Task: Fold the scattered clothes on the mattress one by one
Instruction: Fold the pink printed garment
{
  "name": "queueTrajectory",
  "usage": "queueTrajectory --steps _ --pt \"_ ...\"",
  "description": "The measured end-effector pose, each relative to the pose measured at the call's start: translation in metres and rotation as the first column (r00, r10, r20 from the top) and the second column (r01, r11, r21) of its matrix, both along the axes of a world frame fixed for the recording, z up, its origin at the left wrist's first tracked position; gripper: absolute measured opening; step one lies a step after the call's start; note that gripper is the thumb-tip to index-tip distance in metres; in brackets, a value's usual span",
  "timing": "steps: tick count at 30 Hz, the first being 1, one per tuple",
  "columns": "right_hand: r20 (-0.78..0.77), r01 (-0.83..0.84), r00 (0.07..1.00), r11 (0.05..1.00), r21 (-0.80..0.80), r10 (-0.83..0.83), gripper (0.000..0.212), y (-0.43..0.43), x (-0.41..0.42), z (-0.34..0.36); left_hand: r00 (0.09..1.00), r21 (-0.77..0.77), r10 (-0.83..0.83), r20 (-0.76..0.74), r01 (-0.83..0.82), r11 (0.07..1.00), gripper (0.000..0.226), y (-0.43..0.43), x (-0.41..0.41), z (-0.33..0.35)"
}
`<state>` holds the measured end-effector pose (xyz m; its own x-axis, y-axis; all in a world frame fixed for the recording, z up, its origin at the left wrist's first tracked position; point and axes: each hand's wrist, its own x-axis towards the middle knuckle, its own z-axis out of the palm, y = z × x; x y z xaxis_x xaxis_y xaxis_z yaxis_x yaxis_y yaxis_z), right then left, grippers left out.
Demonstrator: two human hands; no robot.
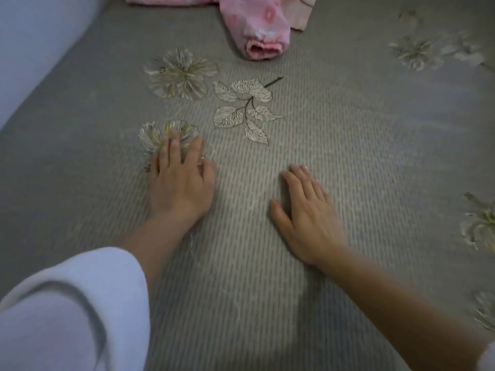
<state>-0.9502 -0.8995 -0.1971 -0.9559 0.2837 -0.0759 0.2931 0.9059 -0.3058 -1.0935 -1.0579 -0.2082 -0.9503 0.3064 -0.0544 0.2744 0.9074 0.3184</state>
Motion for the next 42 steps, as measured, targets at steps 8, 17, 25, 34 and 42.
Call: queueTrajectory --steps 8,17,25,34,42 --pt "-0.214 0.086 0.972 0.994 -0.073 -0.100 0.046 0.041 -0.140 -0.002 0.995 0.034 0.094 -0.012 -0.094 0.995 0.058 0.007 -0.006 0.002" --pt "-0.219 0.161 0.956 0.975 -0.155 -0.193 0.065 0.076 -0.268 0.017 0.993 0.068 0.108 0.046 -0.111 0.991 0.061 0.007 -0.007 0.004" --pt "-0.083 0.233 0.967 0.968 -0.093 -0.241 0.027 0.085 -0.305 0.020 0.992 0.031 0.122 0.038 -0.123 0.992 0.062 0.008 -0.008 0.002" --pt "-0.117 0.071 0.990 0.994 -0.080 -0.080 0.024 0.040 -0.177 0.021 0.989 0.022 0.132 0.065 -0.133 0.991 0.065 0.008 -0.009 0.008" --pt "0.120 0.052 0.992 0.981 -0.187 -0.029 0.025 -0.004 -0.012 0.038 0.978 0.009 -0.120 0.172 0.120 0.993 0.061 -0.009 -0.008 0.009"
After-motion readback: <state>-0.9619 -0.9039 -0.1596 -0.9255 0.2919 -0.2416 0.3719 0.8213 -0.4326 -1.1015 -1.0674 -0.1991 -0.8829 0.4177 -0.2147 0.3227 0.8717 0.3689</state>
